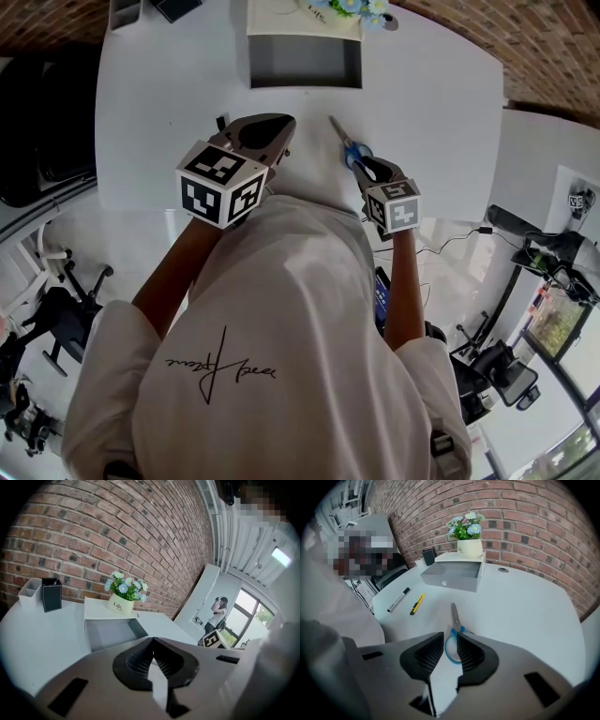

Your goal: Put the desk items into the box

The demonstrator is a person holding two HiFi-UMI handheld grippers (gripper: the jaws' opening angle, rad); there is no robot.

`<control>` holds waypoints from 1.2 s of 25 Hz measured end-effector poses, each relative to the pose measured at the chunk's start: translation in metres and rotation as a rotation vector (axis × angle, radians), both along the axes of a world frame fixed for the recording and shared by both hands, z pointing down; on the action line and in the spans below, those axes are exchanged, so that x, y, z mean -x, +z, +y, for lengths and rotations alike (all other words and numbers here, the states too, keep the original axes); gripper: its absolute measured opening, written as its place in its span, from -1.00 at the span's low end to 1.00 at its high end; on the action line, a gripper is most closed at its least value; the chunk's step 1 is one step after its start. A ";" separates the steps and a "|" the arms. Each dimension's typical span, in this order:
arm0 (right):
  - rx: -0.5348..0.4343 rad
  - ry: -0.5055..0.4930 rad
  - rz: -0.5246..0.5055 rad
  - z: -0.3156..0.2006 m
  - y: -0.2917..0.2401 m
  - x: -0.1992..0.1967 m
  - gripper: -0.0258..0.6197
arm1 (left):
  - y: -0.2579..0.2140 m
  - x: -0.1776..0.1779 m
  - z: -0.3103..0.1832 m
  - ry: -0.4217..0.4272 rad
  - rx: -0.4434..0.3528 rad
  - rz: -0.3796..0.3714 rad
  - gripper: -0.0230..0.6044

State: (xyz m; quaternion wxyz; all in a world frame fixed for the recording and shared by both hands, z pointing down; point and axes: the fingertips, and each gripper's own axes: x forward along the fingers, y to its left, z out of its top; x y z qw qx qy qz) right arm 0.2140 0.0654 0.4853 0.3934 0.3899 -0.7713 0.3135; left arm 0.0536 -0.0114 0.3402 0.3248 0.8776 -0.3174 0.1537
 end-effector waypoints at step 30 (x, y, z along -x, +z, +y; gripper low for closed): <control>0.117 -0.118 0.221 0.004 0.049 -0.017 -0.55 | 0.009 0.008 -0.002 0.030 0.018 0.010 -0.91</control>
